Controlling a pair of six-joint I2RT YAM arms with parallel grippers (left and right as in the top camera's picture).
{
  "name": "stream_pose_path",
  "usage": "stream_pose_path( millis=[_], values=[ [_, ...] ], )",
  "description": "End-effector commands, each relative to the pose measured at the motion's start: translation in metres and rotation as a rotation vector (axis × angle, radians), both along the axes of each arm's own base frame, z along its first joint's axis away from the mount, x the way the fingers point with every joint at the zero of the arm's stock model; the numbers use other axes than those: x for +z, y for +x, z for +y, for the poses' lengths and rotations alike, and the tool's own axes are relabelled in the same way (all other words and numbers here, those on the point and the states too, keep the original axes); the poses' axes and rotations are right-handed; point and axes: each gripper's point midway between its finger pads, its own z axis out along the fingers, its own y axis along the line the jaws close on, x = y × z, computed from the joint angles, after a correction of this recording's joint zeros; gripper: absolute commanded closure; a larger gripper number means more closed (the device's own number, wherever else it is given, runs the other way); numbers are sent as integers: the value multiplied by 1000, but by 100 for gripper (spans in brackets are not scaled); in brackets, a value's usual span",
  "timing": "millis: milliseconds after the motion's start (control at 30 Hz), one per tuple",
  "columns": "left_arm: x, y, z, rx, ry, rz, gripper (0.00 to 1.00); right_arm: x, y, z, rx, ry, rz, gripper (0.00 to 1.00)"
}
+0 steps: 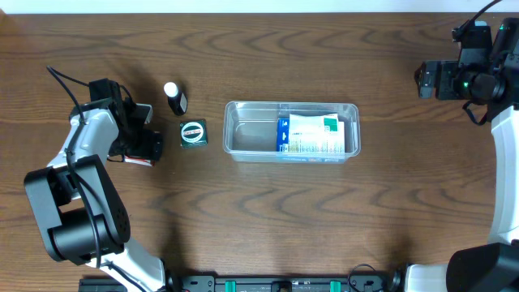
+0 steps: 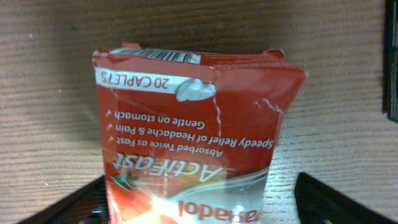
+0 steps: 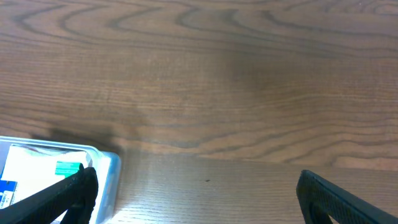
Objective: Pack container
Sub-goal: 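Carry the red box with left gripper and lower it into container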
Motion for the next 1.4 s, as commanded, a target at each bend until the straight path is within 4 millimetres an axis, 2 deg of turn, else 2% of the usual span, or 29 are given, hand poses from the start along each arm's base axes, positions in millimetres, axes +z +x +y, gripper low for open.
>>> stream_pose_path(
  millis=[0,100,267,533,667,800,933,1033,1133,1233,1367],
  values=[
    [2,4,0,-11,-2,-10,19,7,-1,-1,-9,6,-15,1],
    [2,5,1,-11,-1,-14,34,7,-1,0,-9,7,-13,1],
    [2,5,1,-5,-1,-11,47,7,-1,0,-9,7,-13,1],
    [5,5,1,110,-10,-17,47,7,-1,0,-9,7,-13,1],
    [14,5,1,115,-7,-35,47,7,-1,0,-9,7,-13,1],
    [36,10,1,148,-1,-95,47,7,-1,0,-9,7,-13,1],
    [73,18,-10,115,4,-206,47,7,-1,0,-9,7,-13,1],
    [106,22,-27,40,9,-304,47,7,-1,0,-9,7,-13,1],
    [142,24,-57,-84,-3,-410,47,7,-1,0,-9,7,-13,1],
    [173,20,-98,-258,-20,-510,47,7,-1,0,-9,7,-13,1],
    [202,16,-154,-471,-30,-623,48,7,-1,0,-9,7,-13,1]
  ],
)
